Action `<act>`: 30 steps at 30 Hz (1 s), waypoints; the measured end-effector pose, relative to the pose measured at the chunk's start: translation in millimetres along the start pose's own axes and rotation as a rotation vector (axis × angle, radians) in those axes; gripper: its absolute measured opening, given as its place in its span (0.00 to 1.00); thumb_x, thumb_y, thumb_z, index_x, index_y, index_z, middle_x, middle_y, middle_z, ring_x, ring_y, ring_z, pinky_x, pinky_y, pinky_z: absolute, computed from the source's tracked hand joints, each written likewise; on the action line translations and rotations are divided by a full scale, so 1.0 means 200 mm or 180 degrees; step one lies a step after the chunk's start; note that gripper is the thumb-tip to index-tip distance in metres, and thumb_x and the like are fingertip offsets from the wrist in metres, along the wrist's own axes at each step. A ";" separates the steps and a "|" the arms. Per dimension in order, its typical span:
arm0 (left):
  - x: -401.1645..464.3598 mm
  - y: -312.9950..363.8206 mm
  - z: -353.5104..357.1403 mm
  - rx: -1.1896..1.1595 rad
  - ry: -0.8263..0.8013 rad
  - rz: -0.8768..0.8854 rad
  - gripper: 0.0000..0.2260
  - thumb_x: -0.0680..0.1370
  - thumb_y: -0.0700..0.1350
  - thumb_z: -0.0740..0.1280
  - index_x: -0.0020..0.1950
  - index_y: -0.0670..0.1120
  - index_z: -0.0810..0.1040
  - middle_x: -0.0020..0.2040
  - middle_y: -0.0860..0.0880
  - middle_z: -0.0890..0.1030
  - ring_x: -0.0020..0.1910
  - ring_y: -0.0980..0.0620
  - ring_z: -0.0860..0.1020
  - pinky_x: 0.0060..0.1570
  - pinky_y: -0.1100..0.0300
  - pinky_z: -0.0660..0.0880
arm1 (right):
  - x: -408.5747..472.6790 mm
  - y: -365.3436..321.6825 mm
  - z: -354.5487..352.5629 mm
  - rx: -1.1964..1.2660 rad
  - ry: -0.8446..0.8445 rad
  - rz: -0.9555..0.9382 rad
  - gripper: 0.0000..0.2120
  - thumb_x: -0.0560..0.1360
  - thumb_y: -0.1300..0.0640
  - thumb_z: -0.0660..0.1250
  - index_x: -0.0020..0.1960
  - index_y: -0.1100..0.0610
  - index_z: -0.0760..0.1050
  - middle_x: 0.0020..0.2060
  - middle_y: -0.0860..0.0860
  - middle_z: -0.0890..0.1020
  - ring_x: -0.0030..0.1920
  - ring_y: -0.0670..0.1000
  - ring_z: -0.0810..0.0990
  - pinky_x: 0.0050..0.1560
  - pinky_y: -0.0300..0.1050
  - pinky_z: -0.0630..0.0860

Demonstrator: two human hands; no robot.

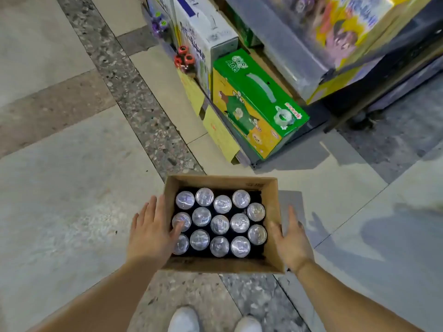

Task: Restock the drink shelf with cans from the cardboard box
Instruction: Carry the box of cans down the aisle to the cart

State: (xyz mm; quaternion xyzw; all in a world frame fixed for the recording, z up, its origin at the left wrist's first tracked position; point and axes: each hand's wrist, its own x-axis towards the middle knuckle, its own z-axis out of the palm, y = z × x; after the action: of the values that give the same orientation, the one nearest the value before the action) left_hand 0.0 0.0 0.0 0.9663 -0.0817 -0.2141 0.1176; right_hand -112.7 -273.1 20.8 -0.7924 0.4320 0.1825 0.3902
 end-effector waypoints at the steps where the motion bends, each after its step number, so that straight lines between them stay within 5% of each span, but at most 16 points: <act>1: 0.02 0.00 0.03 -0.0017 0.0011 -0.0006 0.36 0.78 0.64 0.54 0.79 0.50 0.43 0.79 0.47 0.51 0.78 0.48 0.51 0.76 0.50 0.49 | 0.03 0.02 0.02 0.0066 -0.0007 -0.0012 0.34 0.81 0.44 0.57 0.79 0.46 0.42 0.76 0.57 0.60 0.71 0.60 0.68 0.67 0.53 0.67; 10: 0.10 -0.03 0.12 -0.0859 0.0205 -0.0651 0.44 0.74 0.48 0.70 0.77 0.55 0.41 0.72 0.47 0.68 0.63 0.40 0.74 0.55 0.45 0.73 | 0.11 0.09 0.16 0.0065 0.0063 0.0158 0.33 0.79 0.49 0.63 0.78 0.44 0.49 0.65 0.51 0.78 0.62 0.58 0.78 0.61 0.53 0.75; 13: 0.12 -0.04 0.11 -0.0838 0.0047 -0.0987 0.44 0.75 0.47 0.68 0.76 0.59 0.37 0.53 0.48 0.82 0.44 0.45 0.80 0.44 0.50 0.76 | 0.12 0.10 0.18 -0.0211 0.0235 0.0166 0.32 0.79 0.56 0.63 0.78 0.45 0.52 0.55 0.52 0.83 0.46 0.56 0.80 0.47 0.45 0.76; 15: 0.12 -0.04 0.10 -0.0522 -0.0137 -0.0894 0.41 0.76 0.45 0.65 0.76 0.61 0.38 0.39 0.48 0.81 0.34 0.48 0.76 0.38 0.52 0.75 | 0.12 0.11 0.18 -0.0279 0.0299 0.0158 0.31 0.80 0.58 0.61 0.78 0.46 0.53 0.51 0.53 0.84 0.40 0.54 0.76 0.42 0.43 0.73; 25: 0.01 0.13 -0.19 -0.0219 -0.0365 -0.0645 0.35 0.76 0.44 0.62 0.78 0.59 0.46 0.37 0.50 0.78 0.34 0.49 0.75 0.32 0.57 0.71 | -0.14 0.09 -0.05 -0.0259 0.0520 0.0289 0.27 0.79 0.59 0.59 0.75 0.43 0.58 0.50 0.51 0.83 0.40 0.53 0.74 0.40 0.43 0.71; 30: -0.25 0.38 -0.54 -0.0063 -0.0582 -0.0269 0.35 0.76 0.45 0.60 0.78 0.59 0.46 0.37 0.52 0.76 0.34 0.49 0.75 0.33 0.58 0.70 | -0.55 0.08 -0.41 -0.0185 0.0563 0.0576 0.28 0.78 0.59 0.60 0.75 0.42 0.60 0.56 0.51 0.83 0.52 0.57 0.80 0.50 0.46 0.76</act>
State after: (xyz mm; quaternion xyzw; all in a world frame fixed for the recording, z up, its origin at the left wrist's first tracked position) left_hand -7.2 -41.6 135.0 0.9441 -0.0492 -0.3069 0.1100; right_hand -192.1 -282.6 133.7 -0.7741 0.5289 0.1588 0.3093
